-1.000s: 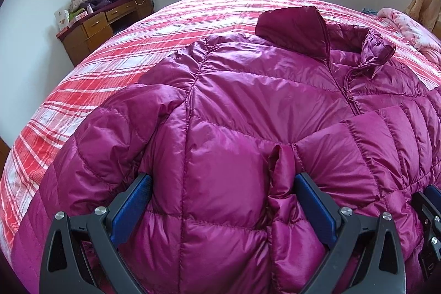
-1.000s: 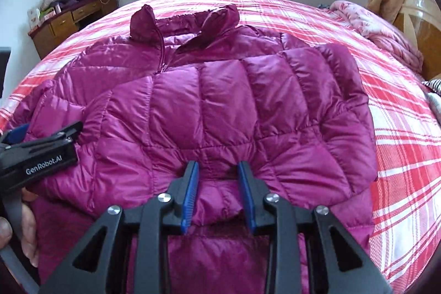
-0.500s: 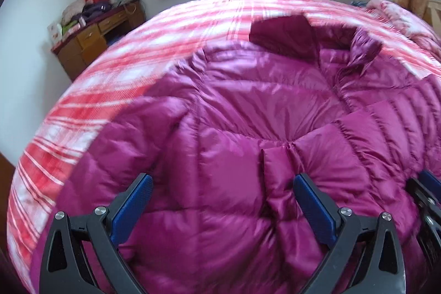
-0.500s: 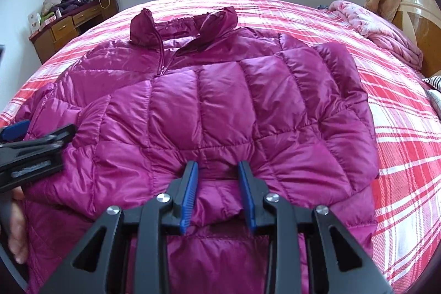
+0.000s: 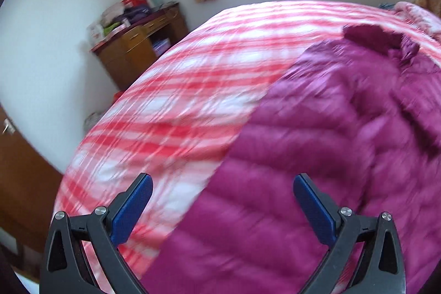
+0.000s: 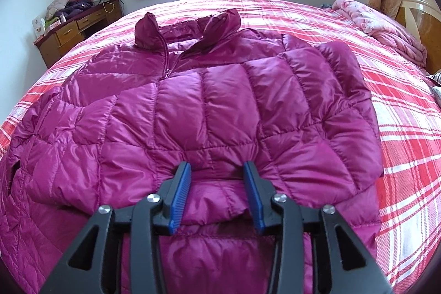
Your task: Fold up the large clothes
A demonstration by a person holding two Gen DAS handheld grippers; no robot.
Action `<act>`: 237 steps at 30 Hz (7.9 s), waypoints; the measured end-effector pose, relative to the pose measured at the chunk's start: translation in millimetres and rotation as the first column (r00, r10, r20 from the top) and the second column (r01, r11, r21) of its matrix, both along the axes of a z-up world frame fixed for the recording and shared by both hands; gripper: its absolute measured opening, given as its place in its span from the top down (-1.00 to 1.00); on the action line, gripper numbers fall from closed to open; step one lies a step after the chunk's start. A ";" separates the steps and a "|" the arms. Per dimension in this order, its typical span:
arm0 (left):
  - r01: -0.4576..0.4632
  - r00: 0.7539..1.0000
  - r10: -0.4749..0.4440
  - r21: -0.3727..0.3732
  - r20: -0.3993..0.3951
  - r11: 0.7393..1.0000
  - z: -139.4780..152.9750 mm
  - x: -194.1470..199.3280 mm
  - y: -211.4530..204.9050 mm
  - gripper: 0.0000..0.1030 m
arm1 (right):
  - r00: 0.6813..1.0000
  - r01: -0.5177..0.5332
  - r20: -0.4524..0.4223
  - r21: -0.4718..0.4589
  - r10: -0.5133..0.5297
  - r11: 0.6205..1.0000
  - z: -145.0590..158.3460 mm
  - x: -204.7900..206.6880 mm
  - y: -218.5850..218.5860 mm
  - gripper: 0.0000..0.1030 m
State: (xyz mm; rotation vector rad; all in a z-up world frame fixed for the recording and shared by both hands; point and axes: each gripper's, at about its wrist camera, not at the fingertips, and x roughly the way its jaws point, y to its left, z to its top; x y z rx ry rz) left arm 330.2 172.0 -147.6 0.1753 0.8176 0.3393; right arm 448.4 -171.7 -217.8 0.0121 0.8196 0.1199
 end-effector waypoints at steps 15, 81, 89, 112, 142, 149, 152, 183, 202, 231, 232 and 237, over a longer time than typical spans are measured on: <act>-0.018 0.998 0.008 -0.161 -0.057 0.987 -30.6 -71.2 40.8 -0.67 | 0.998 -0.018 0.065 -0.010 0.018 1.000 30.5 -57.6 -5.6 -0.06; 0.532 0.841 -0.518 -0.070 0.157 0.844 82.3 62.2 -276.9 0.79 | 0.992 0.114 0.057 0.002 -0.114 0.993 8.0 -79.2 -55.0 -0.26; 0.554 0.830 -0.541 -0.086 0.134 0.828 52.9 76.9 -312.9 0.78 | 0.993 0.109 0.049 -0.007 -0.108 0.994 4.9 -78.2 -53.0 -0.30; 0.274 0.957 -0.264 -0.068 0.122 0.959 12.2 96.2 -157.3 -0.65 | 0.995 -0.015 0.100 0.273 -0.013 0.962 41.3 -83.7 -50.4 -0.38; 0.167 0.985 -0.169 -0.364 0.027 0.916 -19.3 169.9 -111.3 -0.65 | 0.995 -0.090 -0.026 0.145 0.095 0.985 36.0 6.5 47.8 0.24; 0.151 0.985 -0.174 -0.432 -0.012 0.889 -46.8 177.8 -105.2 -0.73 | 0.994 -0.094 -0.039 0.097 0.098 0.991 20.9 6.7 43.0 0.35; 0.152 0.984 -0.176 -0.424 -0.017 0.893 -49.1 178.3 -108.7 -0.78 | 0.995 -0.091 -0.041 0.091 0.095 0.992 16.1 6.7 42.8 0.35; 0.149 0.983 -0.175 -0.336 -0.048 0.930 -52.9 183.8 -120.9 -0.89 | 0.998 -0.058 0.004 -0.136 0.059 0.989 7.4 -0.3 70.9 0.35; 0.149 0.983 -0.175 -0.335 -0.048 0.930 -53.9 183.8 -122.0 -0.90 | 0.999 -0.051 0.011 -0.183 0.054 0.982 6.0 -1.1 76.9 0.35; 0.251 0.968 -0.232 -0.347 0.096 0.904 60.8 274.1 -142.4 -0.90 | 0.999 0.008 0.055 -0.071 -0.004 0.997 92.9 122.2 3.0 -0.41; 0.254 0.967 -0.236 -0.357 0.093 0.899 61.6 286.2 -143.0 -0.90 | 0.999 0.011 0.053 -0.077 -0.007 0.997 94.8 127.0 2.2 -0.43; 0.239 0.969 -0.247 -0.359 0.025 0.902 47.7 341.0 -155.3 -0.90 | 0.999 0.023 0.039 -0.077 -0.020 0.997 94.5 168.5 -9.6 -0.44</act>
